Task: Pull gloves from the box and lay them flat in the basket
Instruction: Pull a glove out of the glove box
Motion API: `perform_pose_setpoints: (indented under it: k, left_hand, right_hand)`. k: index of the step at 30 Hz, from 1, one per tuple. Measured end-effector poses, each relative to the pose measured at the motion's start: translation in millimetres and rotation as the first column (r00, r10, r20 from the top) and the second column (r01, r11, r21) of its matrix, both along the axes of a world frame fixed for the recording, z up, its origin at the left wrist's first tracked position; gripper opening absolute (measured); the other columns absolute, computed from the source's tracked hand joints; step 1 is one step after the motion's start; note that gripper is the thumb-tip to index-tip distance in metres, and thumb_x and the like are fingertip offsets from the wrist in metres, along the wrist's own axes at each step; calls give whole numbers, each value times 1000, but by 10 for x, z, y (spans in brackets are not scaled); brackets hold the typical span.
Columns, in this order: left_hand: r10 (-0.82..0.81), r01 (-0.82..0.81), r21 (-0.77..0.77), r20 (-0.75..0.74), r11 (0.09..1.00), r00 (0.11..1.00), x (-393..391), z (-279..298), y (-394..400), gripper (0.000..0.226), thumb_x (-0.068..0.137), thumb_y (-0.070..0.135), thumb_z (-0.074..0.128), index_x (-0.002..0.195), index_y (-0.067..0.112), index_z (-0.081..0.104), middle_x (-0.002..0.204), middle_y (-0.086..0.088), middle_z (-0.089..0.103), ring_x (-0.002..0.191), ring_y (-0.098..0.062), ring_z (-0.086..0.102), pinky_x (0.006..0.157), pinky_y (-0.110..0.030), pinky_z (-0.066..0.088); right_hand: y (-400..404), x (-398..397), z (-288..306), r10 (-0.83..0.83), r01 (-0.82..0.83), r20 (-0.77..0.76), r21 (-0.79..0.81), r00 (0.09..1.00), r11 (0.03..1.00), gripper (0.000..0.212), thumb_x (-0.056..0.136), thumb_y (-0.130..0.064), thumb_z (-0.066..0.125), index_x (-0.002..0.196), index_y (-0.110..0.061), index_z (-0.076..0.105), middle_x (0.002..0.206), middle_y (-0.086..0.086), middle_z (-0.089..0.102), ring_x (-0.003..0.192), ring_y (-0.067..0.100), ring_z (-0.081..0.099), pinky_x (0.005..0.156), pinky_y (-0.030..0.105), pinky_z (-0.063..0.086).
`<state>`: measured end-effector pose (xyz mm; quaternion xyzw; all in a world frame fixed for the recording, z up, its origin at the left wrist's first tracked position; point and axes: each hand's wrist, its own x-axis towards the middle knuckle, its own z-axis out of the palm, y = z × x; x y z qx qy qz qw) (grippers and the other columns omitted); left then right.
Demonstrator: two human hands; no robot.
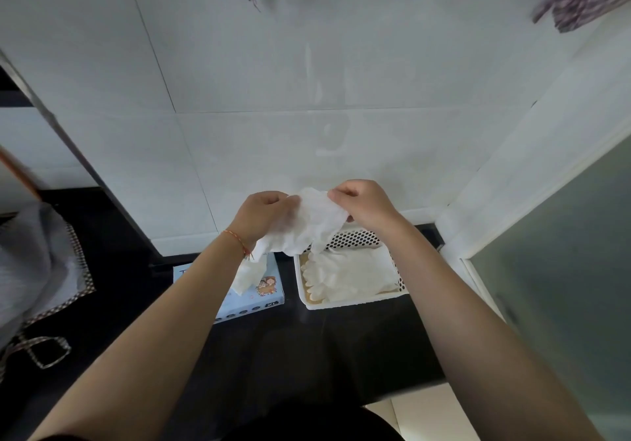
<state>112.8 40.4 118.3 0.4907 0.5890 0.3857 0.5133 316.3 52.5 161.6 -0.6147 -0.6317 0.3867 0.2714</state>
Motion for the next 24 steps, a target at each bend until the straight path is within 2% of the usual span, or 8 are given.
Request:
perform_pose_setpoints:
  k: [2, 5, 7, 10, 12, 15, 19, 24]
  left_hand:
    - [-25, 24, 9, 58, 1000, 998, -9, 30, -8, 23, 90, 31, 68, 75, 13, 69, 70, 1, 63, 65, -16, 57, 64, -27, 48]
    - [-81, 77, 37, 123, 996, 989, -18, 55, -18, 11, 89, 26, 70, 82, 18, 73, 77, 2, 65, 70, -13, 57, 66, -27, 47]
    - [-128, 122, 58, 105, 991, 986, -13, 80, -47, 7, 83, 29, 71, 86, 24, 75, 81, 1, 64, 70, -10, 55, 65, -25, 46]
    - [-99, 95, 42, 85, 995, 992, -26, 87, -79, 3, 84, 23, 74, 87, 24, 74, 78, 2, 63, 65, -8, 55, 64, -22, 46]
    - [-91, 89, 24, 94, 996, 991, -70, 80, -93, 2, 88, 20, 72, 87, 19, 73, 80, 2, 67, 69, -9, 59, 69, -24, 49]
    - [-126, 125, 16, 111, 992, 986, -117, 70, -119, 9, 89, 20, 70, 91, 11, 73, 84, 0, 68, 75, -12, 61, 74, -26, 50]
    - [-196, 197, 10, 158, 980, 968, -131, 93, -147, 14, 89, 23, 68, 90, 9, 71, 75, 3, 65, 67, -9, 57, 62, -21, 45]
    - [-251, 260, -21, 200, 965, 947, -178, 103, -160, 11, 92, 18, 66, 95, 9, 71, 84, -3, 69, 74, -15, 64, 65, -24, 50]
  right_hand:
    - [-36, -14, 62, 18, -18, 37, 6, 999, 1000, 37, 93, -35, 60, 72, -5, 59, 67, 11, 58, 59, 12, 51, 62, 33, 45]
    - [-102, -76, 114, 96, -96, -7, -97, 995, 991, 34, 83, -49, 72, 89, -16, 68, 85, 2, 69, 77, 11, 64, 71, 26, 49]
    - [-116, -117, 95, 144, -141, 11, -127, 990, 982, 31, 80, -46, 77, 97, -22, 70, 90, 6, 72, 79, 14, 65, 70, 29, 49]
    - [-118, -145, 69, 111, -112, -8, -85, 994, 990, 15, 87, -32, 71, 90, -18, 71, 73, 5, 68, 70, 14, 61, 69, 32, 48]
    - [-111, -143, 52, 49, -53, -71, -55, 996, 997, 11, 89, -26, 66, 86, -16, 70, 69, -2, 66, 69, 12, 60, 78, 39, 54]
    - [-108, -156, 49, 15, -20, -112, -39, 994, 999, 13, 91, -26, 60, 87, -16, 68, 82, -5, 70, 80, 11, 66, 89, 40, 54]
    - [-172, -245, 61, 121, -132, -96, -108, 988, 985, 34, 83, -48, 73, 105, -24, 65, 104, -6, 70, 99, 9, 66, 86, 31, 52]
    - [-190, -288, 0, 120, -129, -68, -132, 990, 983, 22, 81, -27, 79, 98, -14, 69, 97, 8, 72, 87, 20, 67, 79, 34, 51]
